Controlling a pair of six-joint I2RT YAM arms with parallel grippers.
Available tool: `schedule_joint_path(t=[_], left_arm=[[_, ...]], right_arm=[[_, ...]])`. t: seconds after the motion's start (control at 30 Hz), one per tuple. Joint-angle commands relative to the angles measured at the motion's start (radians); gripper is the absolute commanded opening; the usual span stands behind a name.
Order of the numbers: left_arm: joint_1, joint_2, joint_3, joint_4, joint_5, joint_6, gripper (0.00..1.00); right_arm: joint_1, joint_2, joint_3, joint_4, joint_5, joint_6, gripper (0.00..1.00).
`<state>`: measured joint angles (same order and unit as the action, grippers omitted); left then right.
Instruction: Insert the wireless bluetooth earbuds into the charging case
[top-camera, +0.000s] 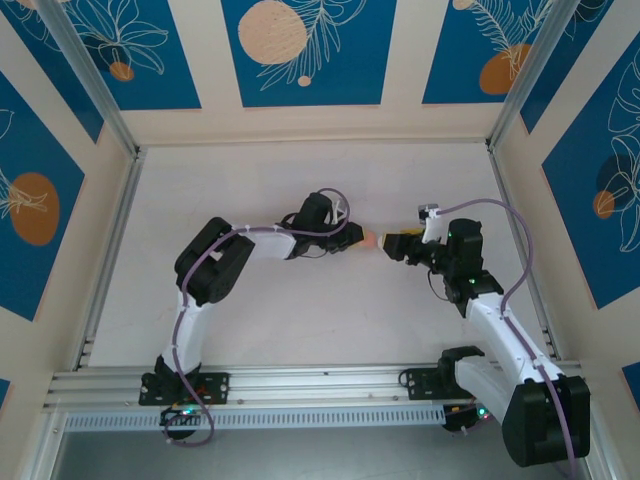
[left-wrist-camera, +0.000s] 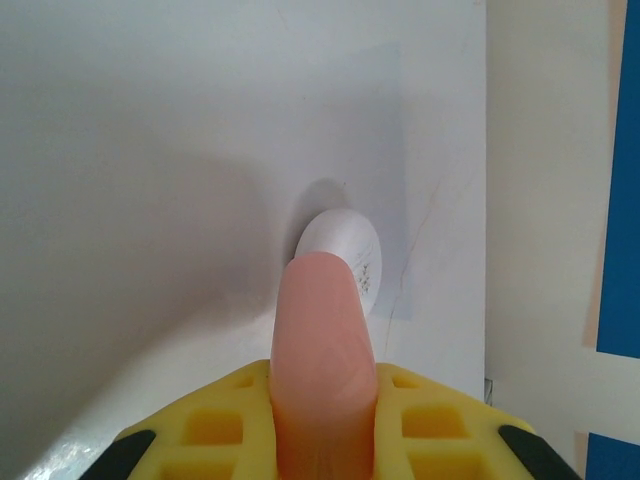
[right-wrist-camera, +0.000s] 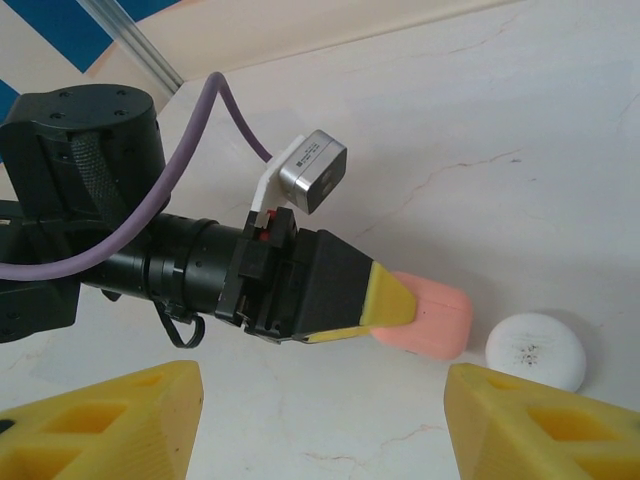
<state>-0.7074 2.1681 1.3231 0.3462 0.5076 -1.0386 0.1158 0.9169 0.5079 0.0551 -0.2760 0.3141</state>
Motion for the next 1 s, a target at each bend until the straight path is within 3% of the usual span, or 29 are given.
schedule_joint_path(t=[0.0, 0.3, 0.5, 0.97], left_arm=[[-0.004, 0.016, 0.026, -0.046, -0.015, 0.012, 0.18], [-0.003, 0.018, 0.03, -0.091, -0.022, 0.018, 0.24], [0.003, 0.004, 0.033, -0.135, -0.043, 0.043, 0.34], [0.054, -0.118, 0.036, -0.408, -0.131, 0.248, 0.54]], right_arm=[[-0.008, -0.028, -0.019, -0.021, 0.004, -0.015, 0.65], [-0.016, -0.056, -0.029, -0.025, 0.006, -0.016, 0.65], [-0.023, -0.074, -0.032, -0.035, 0.012, -0.019, 0.66], [-0.034, -0.083, -0.023, -0.052, 0.025, -0.03, 0.67]])
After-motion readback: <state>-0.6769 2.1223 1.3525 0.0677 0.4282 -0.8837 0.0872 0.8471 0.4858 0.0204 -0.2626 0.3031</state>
